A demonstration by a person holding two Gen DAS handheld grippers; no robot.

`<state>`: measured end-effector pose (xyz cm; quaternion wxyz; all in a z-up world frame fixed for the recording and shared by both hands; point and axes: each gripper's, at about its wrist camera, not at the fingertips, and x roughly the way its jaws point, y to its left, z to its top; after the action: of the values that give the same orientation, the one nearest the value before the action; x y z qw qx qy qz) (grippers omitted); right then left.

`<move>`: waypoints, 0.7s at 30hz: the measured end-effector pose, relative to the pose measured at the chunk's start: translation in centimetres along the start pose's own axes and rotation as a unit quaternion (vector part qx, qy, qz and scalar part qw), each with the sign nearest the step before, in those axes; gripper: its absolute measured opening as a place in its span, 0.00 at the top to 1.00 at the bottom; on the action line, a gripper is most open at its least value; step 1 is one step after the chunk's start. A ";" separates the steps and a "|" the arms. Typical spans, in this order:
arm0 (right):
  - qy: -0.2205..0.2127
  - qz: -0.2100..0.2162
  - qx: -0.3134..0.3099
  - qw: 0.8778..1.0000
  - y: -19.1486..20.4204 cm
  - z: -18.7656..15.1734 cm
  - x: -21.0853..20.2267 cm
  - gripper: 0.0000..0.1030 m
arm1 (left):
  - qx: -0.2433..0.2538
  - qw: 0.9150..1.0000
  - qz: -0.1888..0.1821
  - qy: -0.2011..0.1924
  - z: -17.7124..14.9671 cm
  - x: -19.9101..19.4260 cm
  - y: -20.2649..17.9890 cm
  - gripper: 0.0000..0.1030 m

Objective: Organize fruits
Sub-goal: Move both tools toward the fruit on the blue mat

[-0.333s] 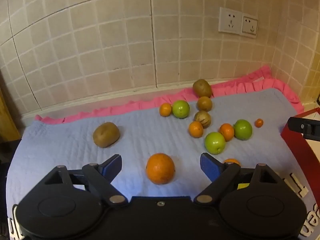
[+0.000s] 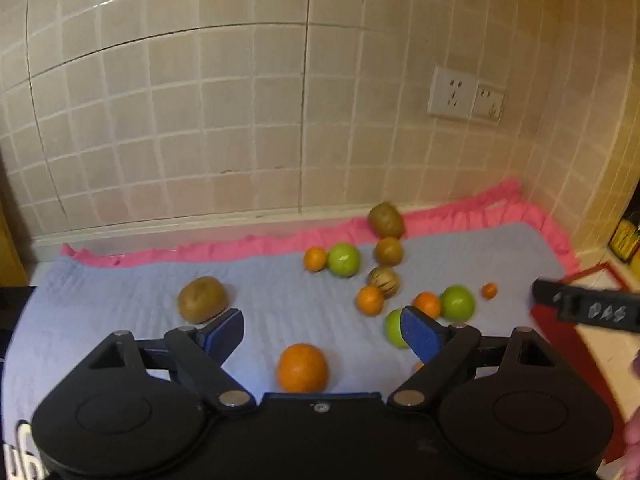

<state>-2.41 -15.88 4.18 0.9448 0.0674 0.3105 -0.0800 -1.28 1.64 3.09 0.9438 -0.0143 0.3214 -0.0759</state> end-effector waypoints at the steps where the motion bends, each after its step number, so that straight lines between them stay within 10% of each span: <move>1: 0.001 0.001 -0.001 1.000 -0.4 0.3 0.4 0.00 | -0.005 1.000 -0.005 -0.003 0.0 0.0 0.0 0.01; 21: 0.015 -0.038 0.009 0.999 -2.7 1.3 4.4 0.00 | 0.051 0.998 -0.026 0.001 1.7 2.1 -0.4 0.01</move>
<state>1.30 -19.26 2.43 0.9358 0.0651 0.3259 -0.1174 1.32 0.85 3.17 0.9405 0.0259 0.3178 -0.1170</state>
